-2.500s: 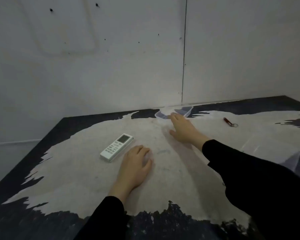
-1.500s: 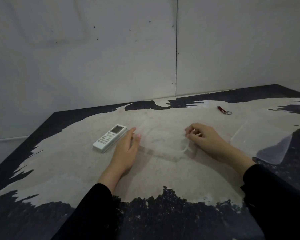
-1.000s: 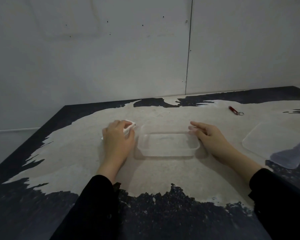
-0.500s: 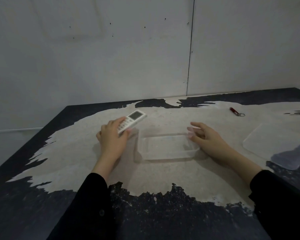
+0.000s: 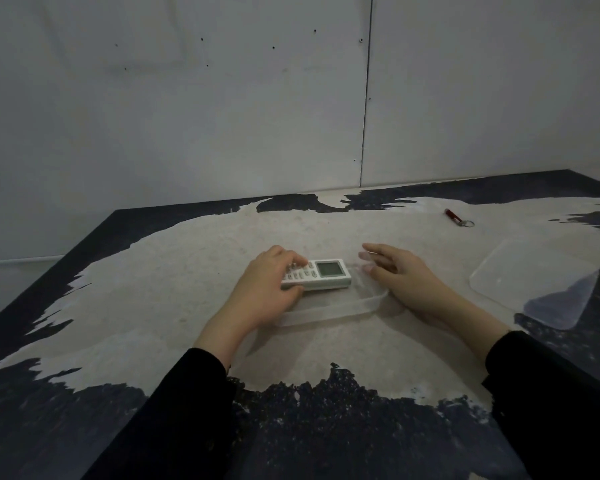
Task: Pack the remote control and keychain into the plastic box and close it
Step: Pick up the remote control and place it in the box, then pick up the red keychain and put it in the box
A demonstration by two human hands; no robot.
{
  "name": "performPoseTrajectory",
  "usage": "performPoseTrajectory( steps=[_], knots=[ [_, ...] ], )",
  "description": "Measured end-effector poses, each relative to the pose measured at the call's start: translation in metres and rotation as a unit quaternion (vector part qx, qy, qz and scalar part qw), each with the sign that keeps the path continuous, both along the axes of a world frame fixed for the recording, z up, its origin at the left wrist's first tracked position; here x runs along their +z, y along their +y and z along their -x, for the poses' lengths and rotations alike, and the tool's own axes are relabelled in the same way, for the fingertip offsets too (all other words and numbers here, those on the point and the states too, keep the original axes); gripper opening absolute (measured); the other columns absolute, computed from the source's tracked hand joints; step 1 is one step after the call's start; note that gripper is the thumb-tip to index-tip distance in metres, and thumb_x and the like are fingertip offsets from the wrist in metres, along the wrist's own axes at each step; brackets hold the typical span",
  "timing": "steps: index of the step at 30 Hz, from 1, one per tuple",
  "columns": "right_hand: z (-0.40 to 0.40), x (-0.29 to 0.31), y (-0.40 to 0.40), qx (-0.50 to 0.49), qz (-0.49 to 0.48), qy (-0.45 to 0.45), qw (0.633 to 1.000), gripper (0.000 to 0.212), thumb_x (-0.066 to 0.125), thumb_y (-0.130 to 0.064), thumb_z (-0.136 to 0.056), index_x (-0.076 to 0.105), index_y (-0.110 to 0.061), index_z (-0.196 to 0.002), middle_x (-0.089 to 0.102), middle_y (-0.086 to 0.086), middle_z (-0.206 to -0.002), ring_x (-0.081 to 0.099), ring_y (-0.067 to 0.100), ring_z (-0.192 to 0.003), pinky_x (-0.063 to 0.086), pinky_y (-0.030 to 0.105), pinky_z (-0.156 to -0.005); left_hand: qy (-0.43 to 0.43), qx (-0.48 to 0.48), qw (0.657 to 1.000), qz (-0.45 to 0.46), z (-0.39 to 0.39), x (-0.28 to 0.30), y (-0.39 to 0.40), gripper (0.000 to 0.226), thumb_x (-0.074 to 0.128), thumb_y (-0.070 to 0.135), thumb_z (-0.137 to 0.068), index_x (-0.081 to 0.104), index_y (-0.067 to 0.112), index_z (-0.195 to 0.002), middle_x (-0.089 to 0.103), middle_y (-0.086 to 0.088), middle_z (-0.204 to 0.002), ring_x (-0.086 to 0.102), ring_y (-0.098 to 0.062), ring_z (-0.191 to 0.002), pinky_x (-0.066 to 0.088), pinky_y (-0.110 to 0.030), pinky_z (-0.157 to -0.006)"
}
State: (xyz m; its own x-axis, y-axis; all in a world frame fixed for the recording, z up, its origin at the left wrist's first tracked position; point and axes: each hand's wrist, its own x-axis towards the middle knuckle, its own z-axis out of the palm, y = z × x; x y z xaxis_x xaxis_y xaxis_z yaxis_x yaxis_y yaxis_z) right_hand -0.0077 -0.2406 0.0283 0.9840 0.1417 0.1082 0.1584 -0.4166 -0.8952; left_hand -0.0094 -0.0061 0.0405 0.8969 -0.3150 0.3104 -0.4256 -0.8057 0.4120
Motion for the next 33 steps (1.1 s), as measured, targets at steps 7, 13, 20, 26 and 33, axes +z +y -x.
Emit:
performPoseTrajectory(
  steps=[7, 13, 20, 26, 33],
  knots=[
    [-0.002, -0.002, -0.002, 0.003, 0.003, -0.008, 1.000, 0.048, 0.053, -0.013, -0.093, 0.041, -0.017, -0.140, 0.052, 0.003, -0.138, 0.052, 0.010, -0.118, 0.043, 0.009, -0.089, -0.043, 0.068, 0.995, -0.052, -0.004, -0.005, -0.003, 0.040, 0.062, 0.028, -0.079, 0.059, 0.027, -0.119, 0.050, 0.000, -0.123, 0.036, -0.021, -0.117, 0.024, -0.034, -0.101],
    [-0.002, -0.005, -0.005, 0.002, 0.002, -0.008, 1.000, 0.035, 0.053, -0.022, -0.093, 0.052, -0.025, -0.127, 0.057, 0.000, -0.126, 0.057, 0.013, -0.110, 0.046, 0.024, -0.091, 0.068, 0.036, 0.992, 0.096, -0.002, -0.009, -0.002, 0.035, 0.060, 0.016, -0.083, 0.058, 0.023, -0.117, 0.043, -0.002, -0.125, 0.042, -0.016, -0.113, 0.035, -0.021, -0.096],
    [-0.055, -0.001, -0.047, -0.171, 0.148, -0.105, 0.969, 0.033, 0.053, -0.016, -0.090, 0.055, -0.011, -0.123, 0.056, 0.011, -0.128, 0.051, 0.023, -0.116, 0.036, 0.028, -0.095, 0.093, 0.043, 0.943, 0.317, 0.004, -0.017, -0.006, 0.018, 0.053, 0.015, -0.090, 0.063, 0.021, -0.103, 0.051, 0.007, -0.112, 0.052, -0.007, -0.098, 0.048, -0.014, -0.065],
    [-0.116, 0.001, -0.111, -0.319, 0.330, 0.013, 0.888, 0.040, 0.046, -0.019, -0.087, 0.047, 0.001, -0.122, 0.046, 0.023, -0.133, 0.041, 0.041, -0.122, 0.036, 0.048, -0.101, 0.089, 0.037, 0.939, 0.330, 0.000, -0.021, -0.001, 0.016, 0.052, 0.021, -0.091, 0.064, 0.025, -0.101, 0.053, 0.012, -0.111, 0.054, -0.005, -0.097, 0.048, -0.008, -0.063],
    [-0.134, -0.008, -0.116, -0.349, 0.376, -0.029, 0.858, 0.026, 0.045, -0.010, -0.087, 0.054, 0.000, -0.109, 0.056, 0.024, -0.119, 0.049, 0.042, -0.112, 0.038, 0.048, -0.096, 0.092, 0.034, 0.941, 0.323, -0.002, -0.020, 0.000, 0.015, 0.053, 0.022, -0.091, 0.064, 0.024, -0.102, 0.053, 0.009, -0.112, 0.053, -0.007, -0.098, 0.044, -0.002, -0.063]
  ],
)
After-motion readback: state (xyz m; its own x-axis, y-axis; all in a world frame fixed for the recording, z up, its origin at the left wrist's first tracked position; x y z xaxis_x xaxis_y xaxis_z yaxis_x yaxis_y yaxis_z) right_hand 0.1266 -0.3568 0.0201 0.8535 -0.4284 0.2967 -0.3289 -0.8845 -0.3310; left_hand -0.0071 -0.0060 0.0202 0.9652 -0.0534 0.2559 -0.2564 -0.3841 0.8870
